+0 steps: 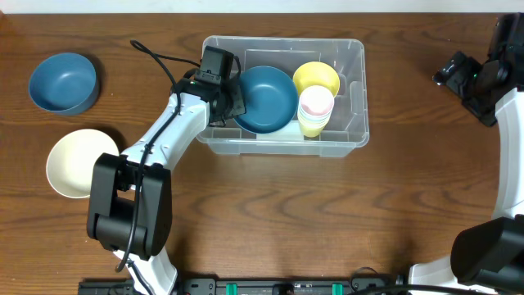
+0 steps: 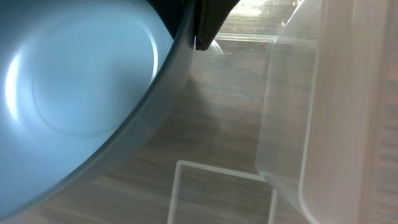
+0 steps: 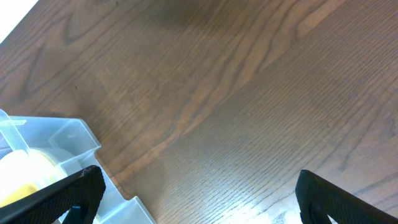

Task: Pack container
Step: 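Lower the blue bowl into the container and open the left gripper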

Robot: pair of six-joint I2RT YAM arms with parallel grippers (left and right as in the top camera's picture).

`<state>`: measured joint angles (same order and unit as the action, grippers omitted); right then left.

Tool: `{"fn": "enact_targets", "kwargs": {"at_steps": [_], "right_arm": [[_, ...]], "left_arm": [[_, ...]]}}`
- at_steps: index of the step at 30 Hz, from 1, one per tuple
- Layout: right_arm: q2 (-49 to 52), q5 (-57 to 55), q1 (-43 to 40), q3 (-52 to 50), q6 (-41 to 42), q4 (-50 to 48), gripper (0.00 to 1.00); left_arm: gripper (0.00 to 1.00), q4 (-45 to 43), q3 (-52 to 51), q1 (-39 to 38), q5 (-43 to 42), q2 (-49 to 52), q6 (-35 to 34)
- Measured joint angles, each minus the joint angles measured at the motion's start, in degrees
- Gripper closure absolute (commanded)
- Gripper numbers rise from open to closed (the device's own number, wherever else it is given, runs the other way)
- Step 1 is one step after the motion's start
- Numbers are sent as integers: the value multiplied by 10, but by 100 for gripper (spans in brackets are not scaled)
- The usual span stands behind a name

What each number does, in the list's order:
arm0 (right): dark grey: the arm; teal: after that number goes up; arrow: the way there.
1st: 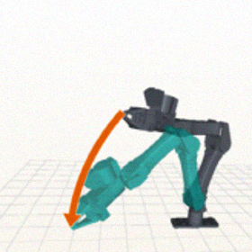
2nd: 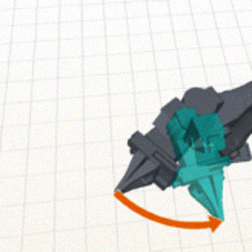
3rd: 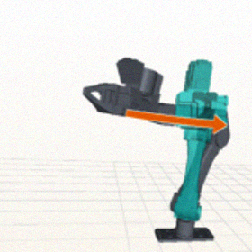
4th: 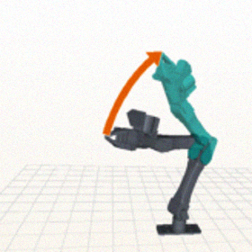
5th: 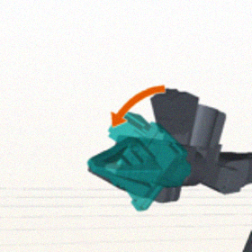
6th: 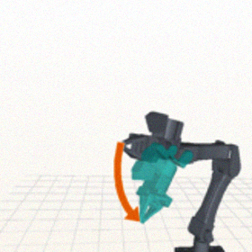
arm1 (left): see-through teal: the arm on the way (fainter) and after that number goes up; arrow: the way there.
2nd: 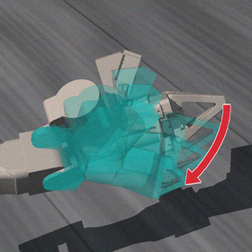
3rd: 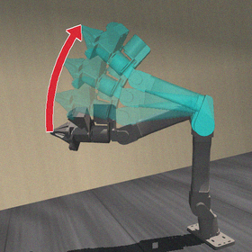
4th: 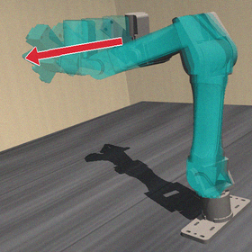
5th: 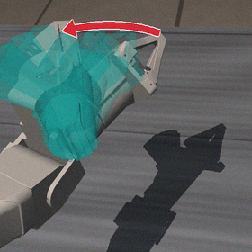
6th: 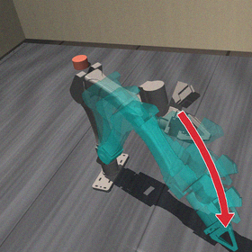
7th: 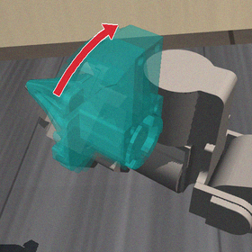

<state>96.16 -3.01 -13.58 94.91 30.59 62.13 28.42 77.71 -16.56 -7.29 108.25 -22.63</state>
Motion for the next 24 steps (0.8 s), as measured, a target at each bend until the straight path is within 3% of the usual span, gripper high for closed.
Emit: {"fn": "enact_targets", "kwargs": {"at_steps": [14, 24], "right_arm": [[0, 0, 0, 0, 0, 0, 1], [0, 0, 0, 0, 0, 0, 1]], "left_arm": [[93, -26, 0, 0, 0, 0, 6], [62, -29, 0, 0, 2, 0, 13]]}}
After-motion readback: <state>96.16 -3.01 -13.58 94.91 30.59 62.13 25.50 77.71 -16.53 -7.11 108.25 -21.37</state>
